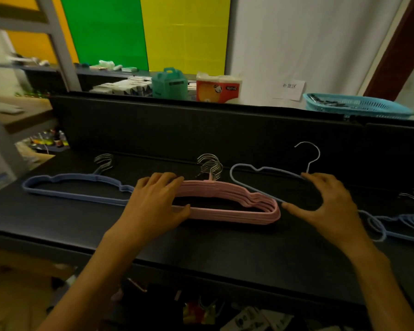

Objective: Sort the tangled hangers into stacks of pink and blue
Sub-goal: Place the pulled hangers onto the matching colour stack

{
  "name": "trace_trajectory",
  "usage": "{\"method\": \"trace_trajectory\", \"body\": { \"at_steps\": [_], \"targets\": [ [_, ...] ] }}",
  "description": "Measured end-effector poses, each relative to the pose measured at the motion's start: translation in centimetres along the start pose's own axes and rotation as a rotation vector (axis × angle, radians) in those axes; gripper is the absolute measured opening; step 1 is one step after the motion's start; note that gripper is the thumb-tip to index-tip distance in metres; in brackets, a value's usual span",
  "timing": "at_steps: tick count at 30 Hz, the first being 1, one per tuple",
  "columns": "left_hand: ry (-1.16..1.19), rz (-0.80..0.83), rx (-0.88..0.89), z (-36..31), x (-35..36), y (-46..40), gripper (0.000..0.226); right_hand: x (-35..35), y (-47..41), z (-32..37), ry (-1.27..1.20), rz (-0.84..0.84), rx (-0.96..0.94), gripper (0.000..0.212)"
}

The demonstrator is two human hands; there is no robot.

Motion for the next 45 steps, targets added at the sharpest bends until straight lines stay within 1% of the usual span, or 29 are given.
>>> {"method": "trace_trajectory", "body": {
  "at_steps": [7, 13, 18, 23, 28, 32, 36, 41, 45],
  "targets": [
    [-0.022, 0.035, -0.088, 6.4, -1.1, 2.4, 0.076, 2.3, -1.6, 7.1, -0.05, 0.048, -0.116, 0.085],
    [-0.07, 0.029, -0.149, 15.3, -1.7, 4.5, 0.073, 5.2, -2.6, 16.4, -0.068, 0.08, -0.198, 0.083],
    [-0.081, 0.088, -0.203, 23.4, -1.9, 6.1, 0.076, 8.2, -2.9, 24.6, -0.119, 0.125, -0.196, 0.084],
    [-0.066, 0.075, -0.201, 30.5, -2.4, 7.6, 0.075, 12.0, -3.2, 32.7, -0.102, 0.157, -0.238, 0.082],
    [-0.024, 0.072, -0.218, 35.9, -2.8, 8.0, 0.077, 14.8, -4.2, 38.5, -0.109, 0.2, -0.253, 0.08],
    [0.001, 0.07, -0.226, 38.3, -2.6, 6.6, 0.078, 17.9, -5.3, 40.9, -0.106, 0.291, -0.225, 0.083],
    [0.036, 0.046, -0.173, 39.1, -2.3, 4.4, 0.076, 20.3, -6.8, 41.7, -0.089, 0.361, -0.198, 0.084],
    [0.078, 0.032, -0.119, 39.7, -2.0, 0.9, 0.077, 22.2, -9.3, 42.1, -0.095, 0.36, -0.187, 0.084],
    [0.116, 0.039, -0.069, 39.6, -1.8, -1.9, 0.078, 23.7, -10.1, 41.8, -0.129, 0.414, -0.137, 0.085]
  ]
}}
Point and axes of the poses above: each hand's wrist, its own y-axis away from the middle knuckle, its own x-axis out of the palm, z = x × y, the point moved 2 cm from there along -y, towards the middle knuckle, and after that the axes turned 9 degrees about -x, right-handed, at the moved point
